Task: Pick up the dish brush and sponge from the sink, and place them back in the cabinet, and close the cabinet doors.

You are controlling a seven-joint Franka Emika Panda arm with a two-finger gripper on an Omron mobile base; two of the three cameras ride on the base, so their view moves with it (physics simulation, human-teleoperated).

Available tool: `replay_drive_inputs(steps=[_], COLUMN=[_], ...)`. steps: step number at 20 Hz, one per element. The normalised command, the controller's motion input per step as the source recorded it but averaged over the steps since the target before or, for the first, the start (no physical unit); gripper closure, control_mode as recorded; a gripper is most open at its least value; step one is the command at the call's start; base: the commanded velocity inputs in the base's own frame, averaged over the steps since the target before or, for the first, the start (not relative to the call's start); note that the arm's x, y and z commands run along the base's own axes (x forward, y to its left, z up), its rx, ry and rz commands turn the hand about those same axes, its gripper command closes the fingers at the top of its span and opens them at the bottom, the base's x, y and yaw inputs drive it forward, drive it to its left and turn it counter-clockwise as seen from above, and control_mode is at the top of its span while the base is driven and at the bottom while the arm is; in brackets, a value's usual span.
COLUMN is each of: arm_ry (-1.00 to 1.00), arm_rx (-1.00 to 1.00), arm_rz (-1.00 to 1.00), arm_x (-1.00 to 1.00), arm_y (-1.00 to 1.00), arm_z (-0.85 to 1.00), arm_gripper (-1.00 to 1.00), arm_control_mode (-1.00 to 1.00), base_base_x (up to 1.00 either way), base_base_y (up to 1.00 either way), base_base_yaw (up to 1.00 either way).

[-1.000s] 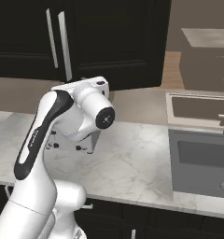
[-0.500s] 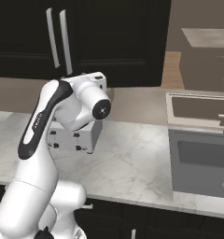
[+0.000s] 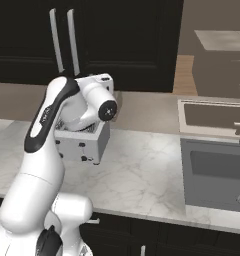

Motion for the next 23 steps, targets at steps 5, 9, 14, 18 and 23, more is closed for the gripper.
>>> replay_drive_inputs(steps=[5,9,14,18,23], arm_ry=[0.0,0.0,0.0,0.0,0.0], arm_rx=[0.0,0.0,0.0,0.0,0.0], arm_rz=[0.0,0.0,0.0,0.0,0.0], arm_x=[0.21,0.22,0.29,0.28,0.19], arm_y=[0.06,0.05,0.07,0.06,0.06], arm_z=[0.0,0.0,0.0,0.0,0.0], arm_gripper=[-1.0,-1.0,-1.0,-1.0,-1.0], arm_control_mode=[-1.0,-1.0,-1.0,-1.0,-1.0], base_base_x=[0.0,0.0,0.0,0.0,0.0], base_base_y=[0.0,0.0,0.0,0.0,0.0], base_base_yaw=[0.0,0.0,0.0,0.0,0.0])
